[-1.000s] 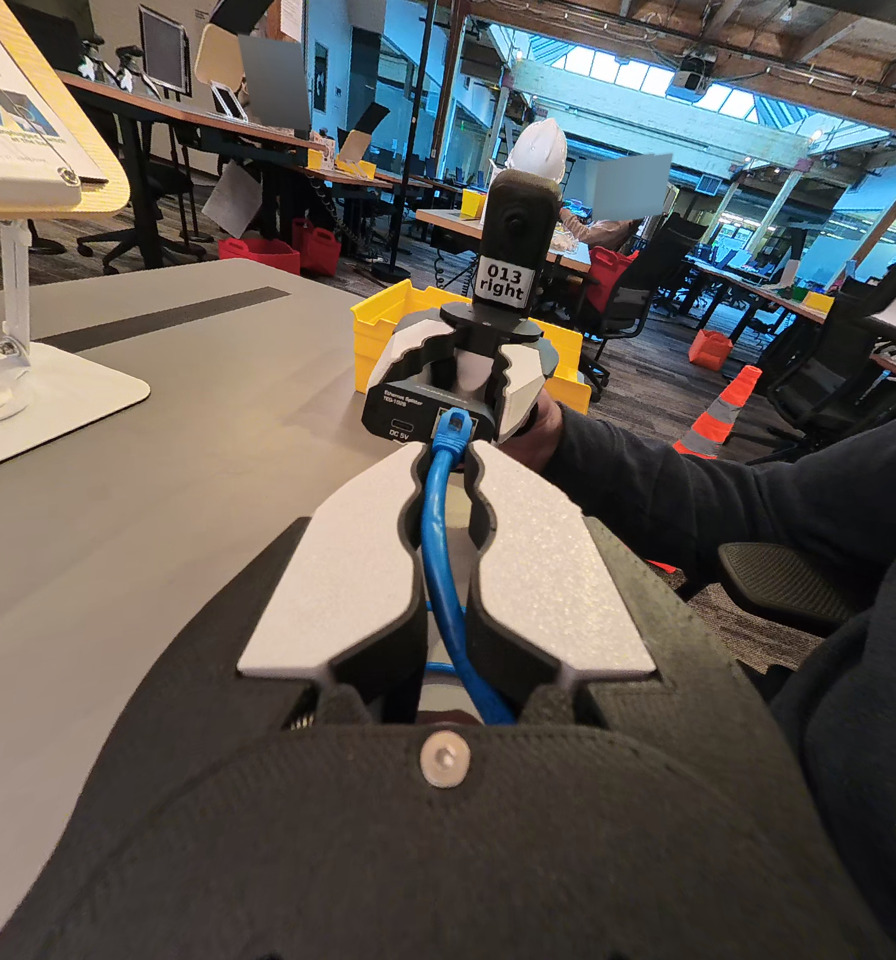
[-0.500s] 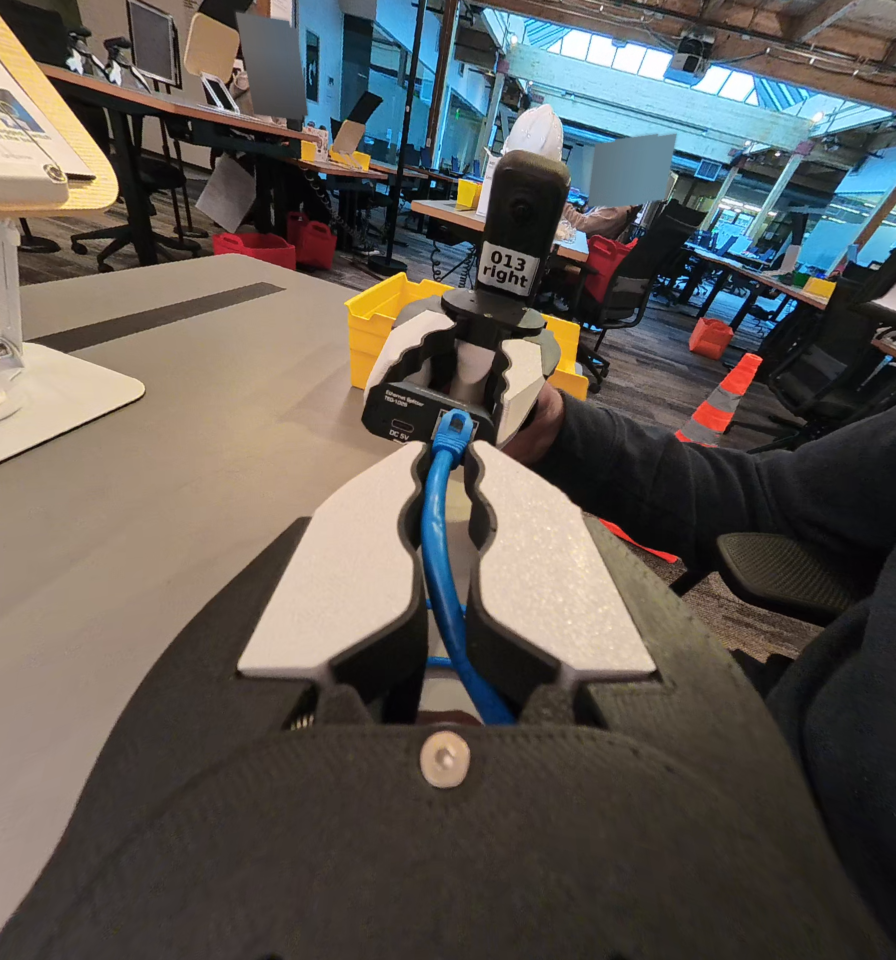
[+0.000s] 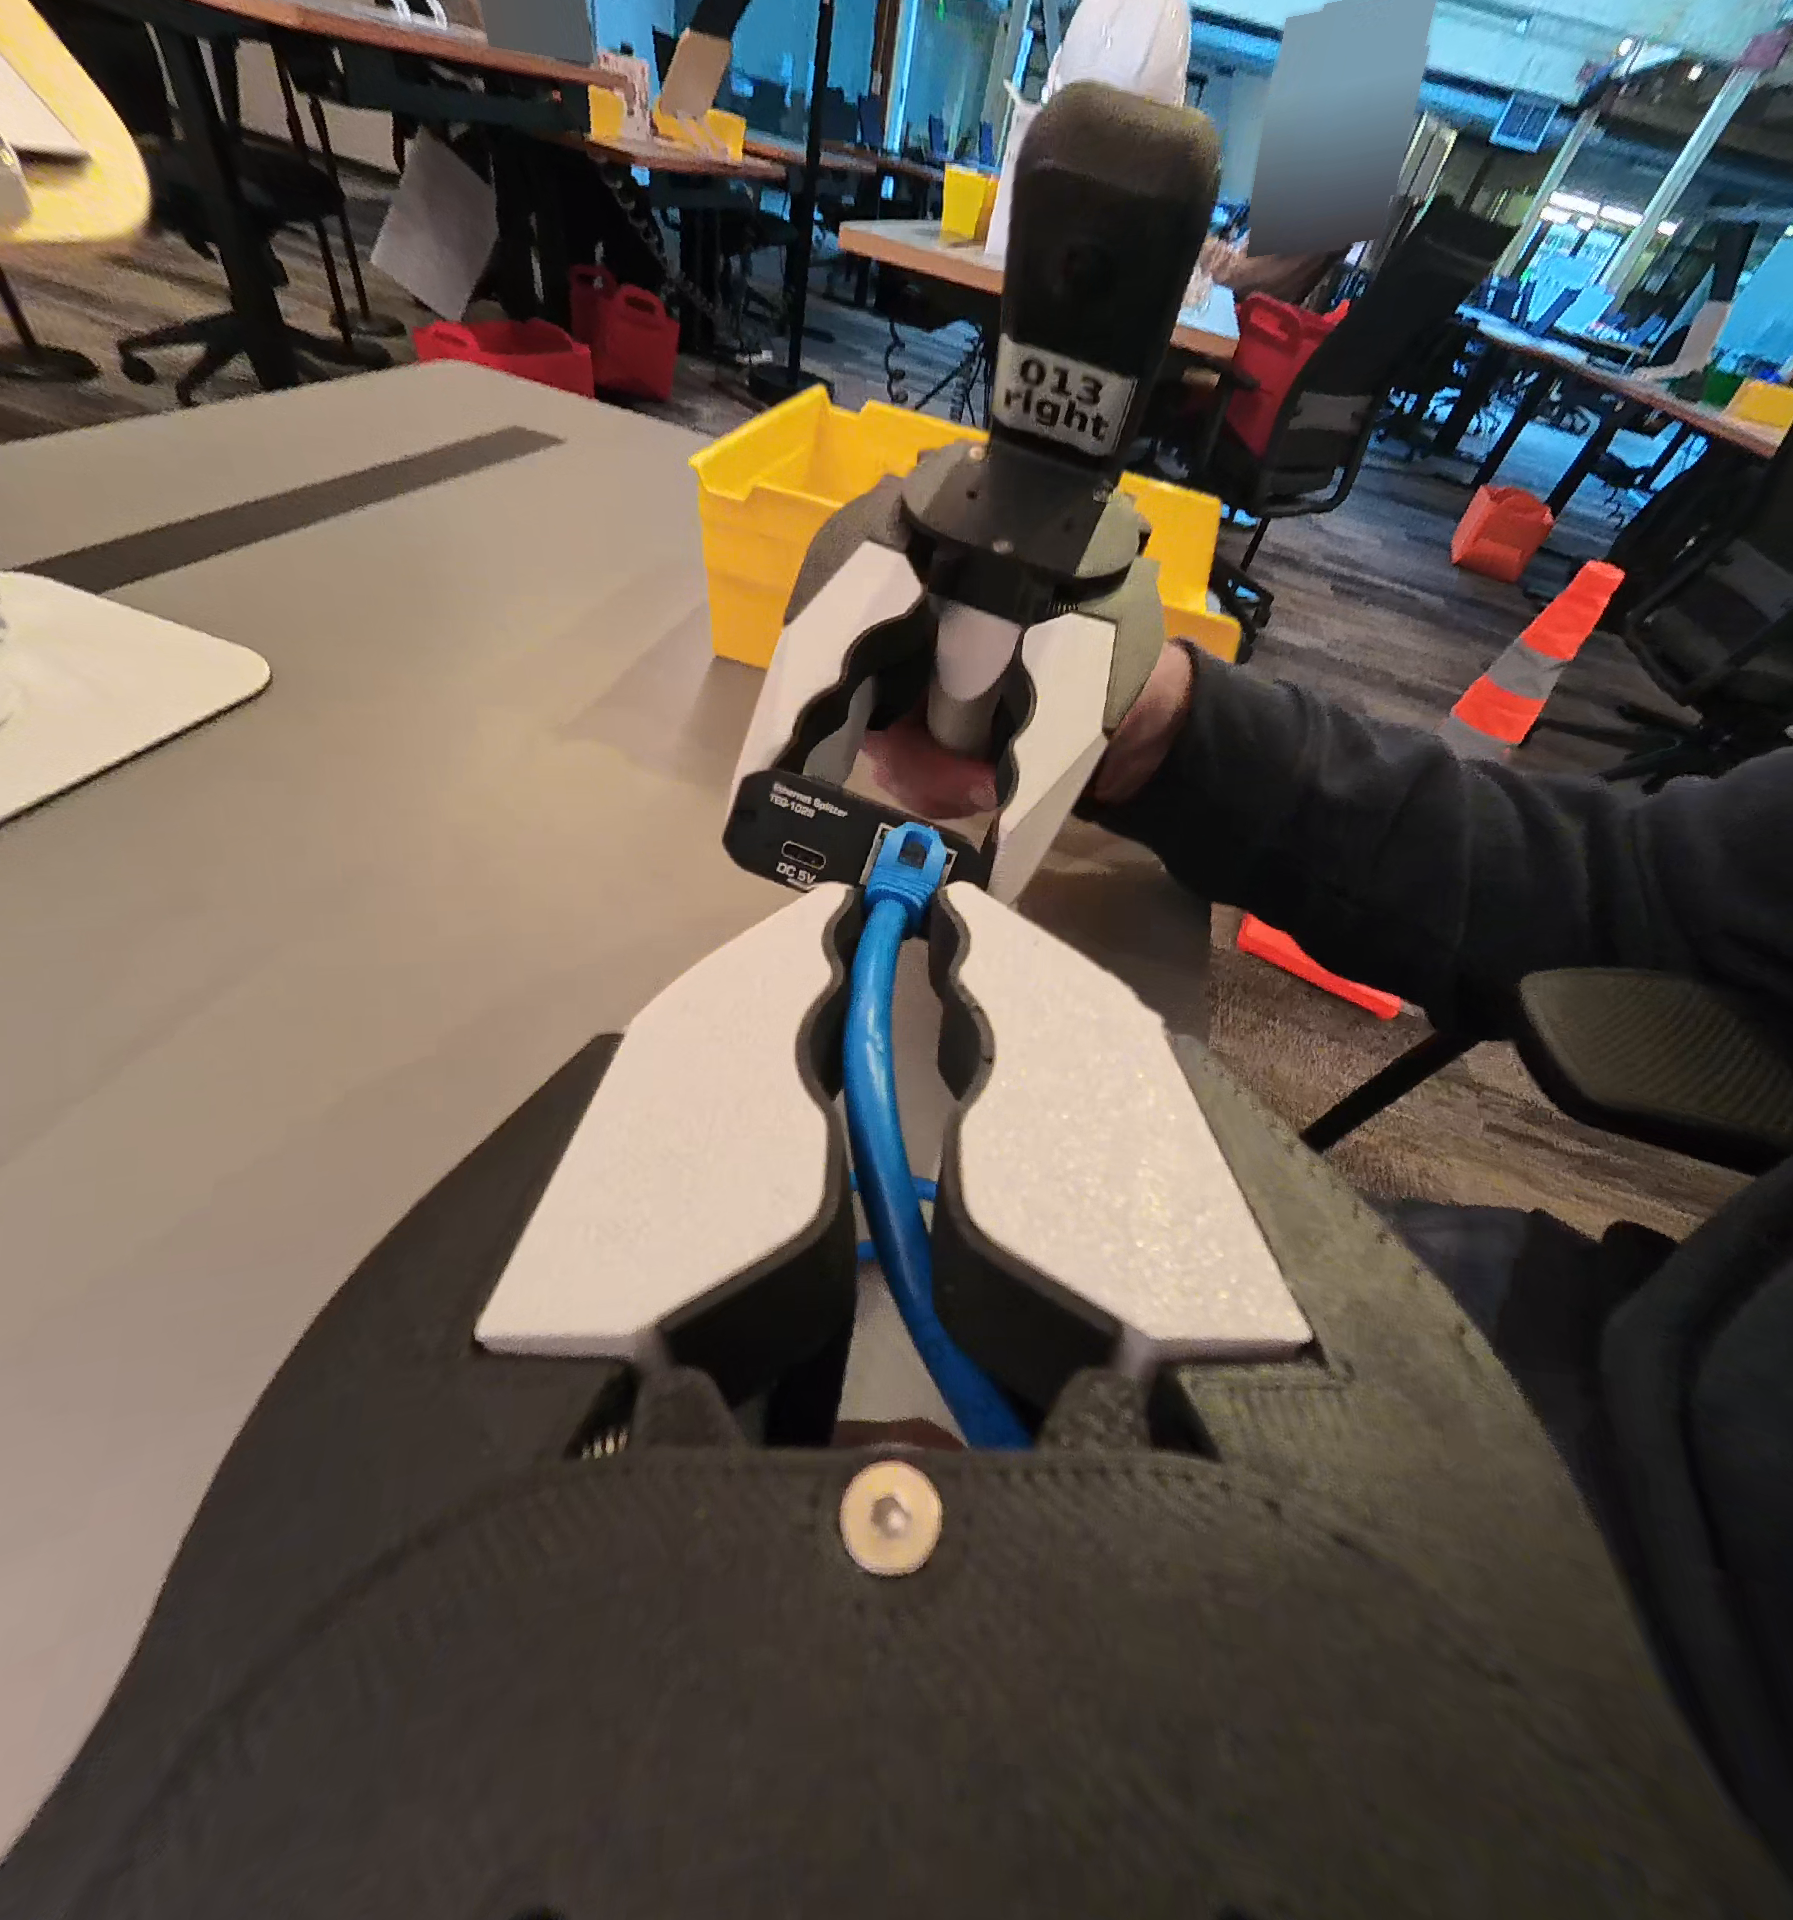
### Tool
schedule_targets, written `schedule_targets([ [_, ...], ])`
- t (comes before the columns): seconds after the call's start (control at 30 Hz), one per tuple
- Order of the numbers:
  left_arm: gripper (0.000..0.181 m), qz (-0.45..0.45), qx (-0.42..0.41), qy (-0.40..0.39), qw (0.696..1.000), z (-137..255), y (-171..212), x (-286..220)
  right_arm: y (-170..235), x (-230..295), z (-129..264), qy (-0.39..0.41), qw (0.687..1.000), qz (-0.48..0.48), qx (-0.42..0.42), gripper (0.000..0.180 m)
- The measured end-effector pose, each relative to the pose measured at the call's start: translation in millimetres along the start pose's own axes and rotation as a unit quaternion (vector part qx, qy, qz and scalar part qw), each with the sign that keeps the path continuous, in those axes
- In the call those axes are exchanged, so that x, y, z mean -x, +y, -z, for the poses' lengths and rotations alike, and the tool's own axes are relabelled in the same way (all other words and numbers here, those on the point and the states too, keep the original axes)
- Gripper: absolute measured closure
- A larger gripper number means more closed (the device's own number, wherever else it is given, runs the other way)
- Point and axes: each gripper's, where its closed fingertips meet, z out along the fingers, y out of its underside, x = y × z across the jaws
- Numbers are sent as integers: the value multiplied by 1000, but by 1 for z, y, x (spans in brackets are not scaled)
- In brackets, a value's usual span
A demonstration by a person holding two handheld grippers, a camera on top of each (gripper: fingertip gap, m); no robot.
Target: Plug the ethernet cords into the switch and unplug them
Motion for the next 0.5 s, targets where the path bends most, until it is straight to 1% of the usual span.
schedule_targets([
  [0.3,169,-3,104,-5,995,-19,47,7,65,5,-16,-13,992,-36,122,121],
  [0.5,169,2,141,-8,990,-25,69,10,92,7,-25,-18,982,-44,184,120],
])
